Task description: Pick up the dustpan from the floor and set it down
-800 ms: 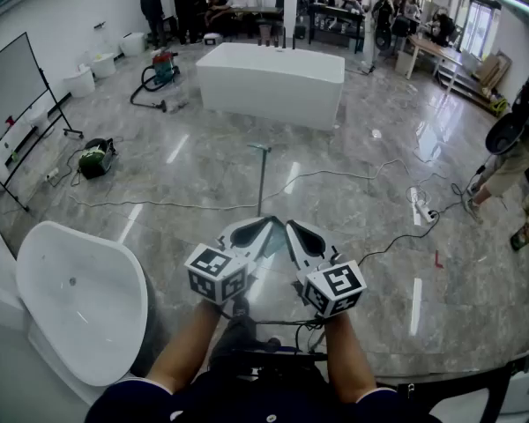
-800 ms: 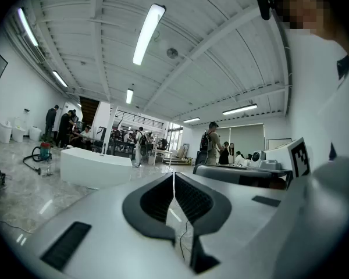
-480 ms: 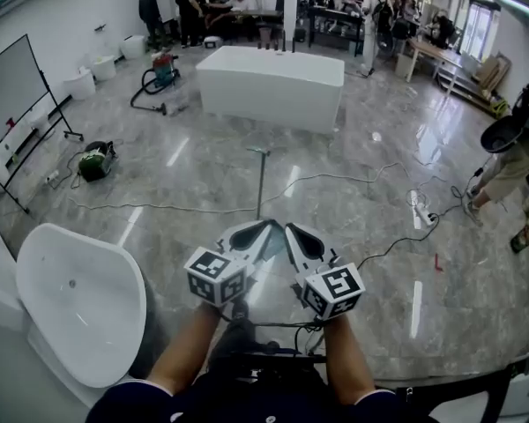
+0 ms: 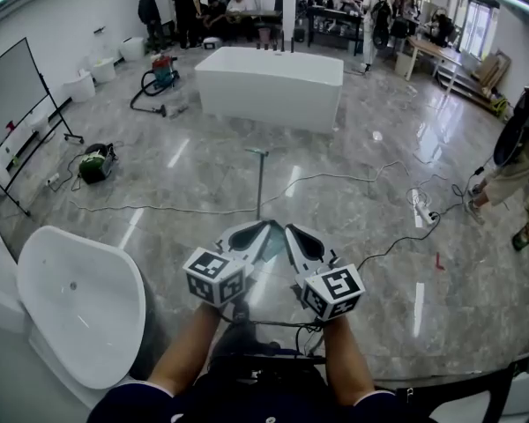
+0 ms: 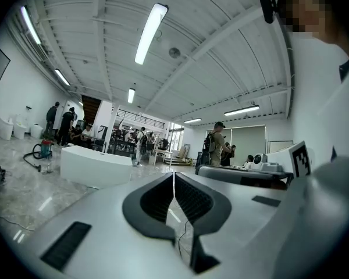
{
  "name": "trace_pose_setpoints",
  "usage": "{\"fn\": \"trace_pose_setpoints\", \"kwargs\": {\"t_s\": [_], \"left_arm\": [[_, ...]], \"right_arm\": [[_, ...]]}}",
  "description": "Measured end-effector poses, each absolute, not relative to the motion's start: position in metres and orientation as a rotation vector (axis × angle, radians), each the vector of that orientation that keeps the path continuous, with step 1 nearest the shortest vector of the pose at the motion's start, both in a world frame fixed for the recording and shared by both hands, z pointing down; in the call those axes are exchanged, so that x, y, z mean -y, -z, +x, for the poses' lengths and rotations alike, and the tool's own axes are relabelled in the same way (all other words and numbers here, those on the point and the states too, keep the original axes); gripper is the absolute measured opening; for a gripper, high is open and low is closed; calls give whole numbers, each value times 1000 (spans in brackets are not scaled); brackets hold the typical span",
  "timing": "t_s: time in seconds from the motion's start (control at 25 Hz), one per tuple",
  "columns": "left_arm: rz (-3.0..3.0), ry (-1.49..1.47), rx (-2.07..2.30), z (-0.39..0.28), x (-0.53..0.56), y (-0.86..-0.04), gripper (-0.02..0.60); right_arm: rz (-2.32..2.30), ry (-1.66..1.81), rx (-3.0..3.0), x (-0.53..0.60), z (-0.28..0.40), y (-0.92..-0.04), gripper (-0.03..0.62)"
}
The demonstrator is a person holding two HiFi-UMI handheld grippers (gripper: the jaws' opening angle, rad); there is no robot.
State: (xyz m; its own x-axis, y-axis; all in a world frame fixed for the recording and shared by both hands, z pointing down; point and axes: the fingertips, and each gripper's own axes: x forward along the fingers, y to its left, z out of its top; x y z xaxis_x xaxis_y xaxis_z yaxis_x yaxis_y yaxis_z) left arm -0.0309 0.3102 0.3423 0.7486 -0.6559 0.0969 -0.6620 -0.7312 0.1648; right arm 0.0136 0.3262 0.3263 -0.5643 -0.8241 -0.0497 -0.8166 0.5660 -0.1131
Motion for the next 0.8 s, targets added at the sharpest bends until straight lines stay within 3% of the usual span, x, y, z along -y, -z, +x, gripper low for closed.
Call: {"fn": "trace_pose_setpoints", "kwargs": {"t_s": [0.8], "left_arm": [[2741, -47, 1042, -28, -186, -368, 14]], "right_arm": [[-1431, 166, -2718, -206, 21, -350, 6]]}}
